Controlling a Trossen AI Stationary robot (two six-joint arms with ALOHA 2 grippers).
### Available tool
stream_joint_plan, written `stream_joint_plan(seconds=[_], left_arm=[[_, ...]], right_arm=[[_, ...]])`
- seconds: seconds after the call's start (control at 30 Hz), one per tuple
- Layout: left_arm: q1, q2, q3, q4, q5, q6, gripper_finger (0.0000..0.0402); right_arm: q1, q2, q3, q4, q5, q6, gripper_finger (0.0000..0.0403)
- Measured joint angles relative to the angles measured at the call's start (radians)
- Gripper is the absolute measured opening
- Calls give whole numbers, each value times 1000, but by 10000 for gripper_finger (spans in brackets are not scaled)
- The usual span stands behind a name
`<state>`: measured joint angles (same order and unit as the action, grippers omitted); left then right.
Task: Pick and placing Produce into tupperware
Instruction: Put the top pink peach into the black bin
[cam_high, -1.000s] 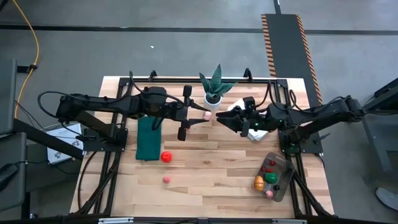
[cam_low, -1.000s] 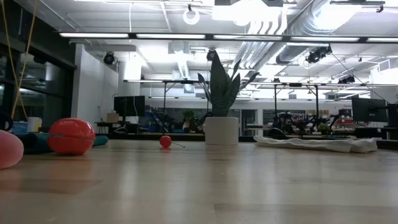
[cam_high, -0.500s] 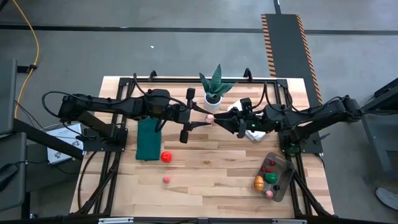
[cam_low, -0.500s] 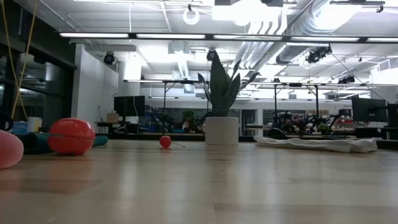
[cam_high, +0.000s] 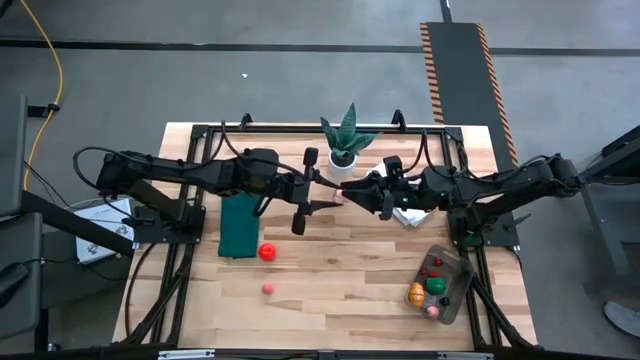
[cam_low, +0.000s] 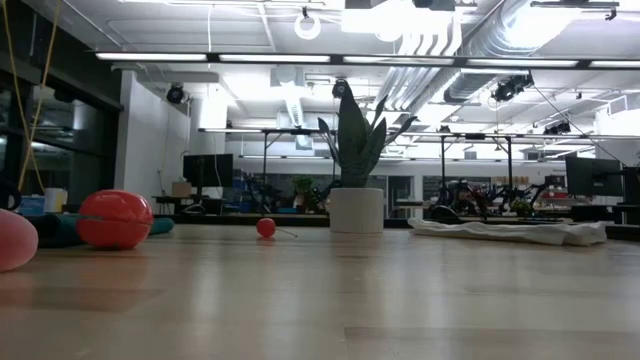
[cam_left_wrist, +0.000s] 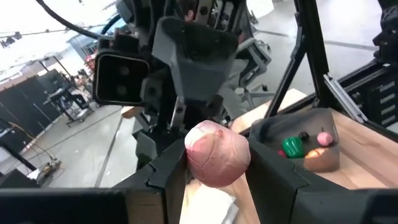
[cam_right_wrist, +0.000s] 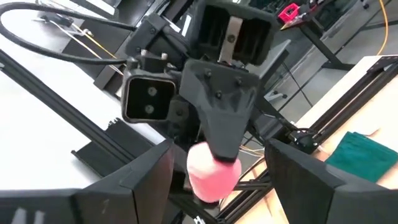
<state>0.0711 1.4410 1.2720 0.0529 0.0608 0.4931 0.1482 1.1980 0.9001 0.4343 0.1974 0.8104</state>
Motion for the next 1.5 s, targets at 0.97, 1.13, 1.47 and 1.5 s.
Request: stream_joint_plan(seconds=[0.97, 1.13, 1.47, 1.5], left_arm=[[0, -3, 0, 5, -9, 4, 140], [0, -3, 0, 5, -13, 4, 140], [0, -3, 0, -1, -13, 3, 140], [0, -3, 0, -1, -13, 3, 140]], right_arm=[[0, 18, 0, -11, -15, 19, 243], [-4, 64, 0, 48, -38, 17, 243], [-5, 67, 1, 86, -41, 0, 243], [-5, 67, 1, 84, -41, 0, 243]])
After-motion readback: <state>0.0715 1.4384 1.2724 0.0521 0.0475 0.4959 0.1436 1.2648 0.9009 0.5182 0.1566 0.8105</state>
